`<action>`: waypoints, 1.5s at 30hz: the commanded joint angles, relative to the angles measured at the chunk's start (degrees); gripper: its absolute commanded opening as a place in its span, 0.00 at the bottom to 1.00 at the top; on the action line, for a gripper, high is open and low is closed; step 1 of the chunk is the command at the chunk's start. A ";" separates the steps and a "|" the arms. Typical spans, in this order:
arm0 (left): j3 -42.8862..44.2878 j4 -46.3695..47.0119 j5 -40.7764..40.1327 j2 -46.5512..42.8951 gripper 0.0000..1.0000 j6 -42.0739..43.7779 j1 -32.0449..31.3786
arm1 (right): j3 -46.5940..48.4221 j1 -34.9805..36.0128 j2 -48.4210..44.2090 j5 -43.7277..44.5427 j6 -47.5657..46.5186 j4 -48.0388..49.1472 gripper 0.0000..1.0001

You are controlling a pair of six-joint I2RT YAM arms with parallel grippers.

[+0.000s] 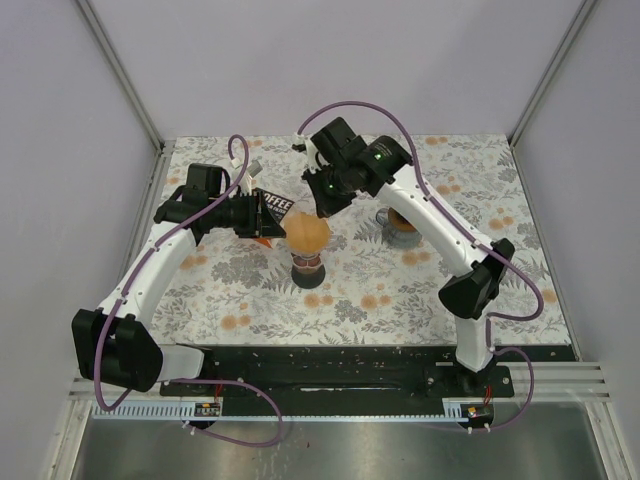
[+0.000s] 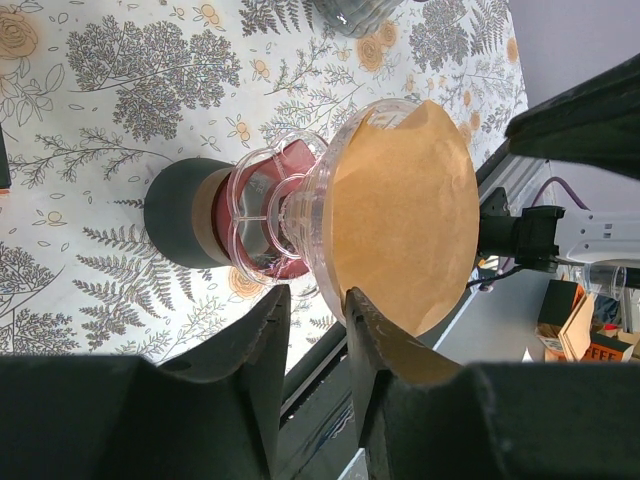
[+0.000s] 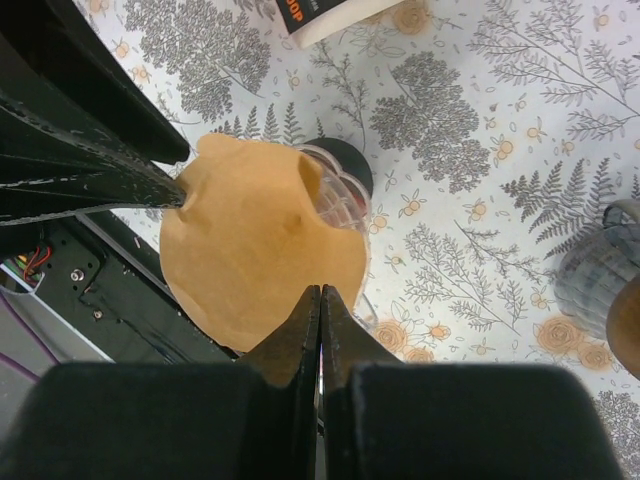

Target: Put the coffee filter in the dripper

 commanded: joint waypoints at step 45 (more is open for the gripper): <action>-1.31 24.18 -37.18 -1.29 0.96 16.72 6.76 | -48.92 -54.95 -29.99 4.29 8.08 44.31 0.98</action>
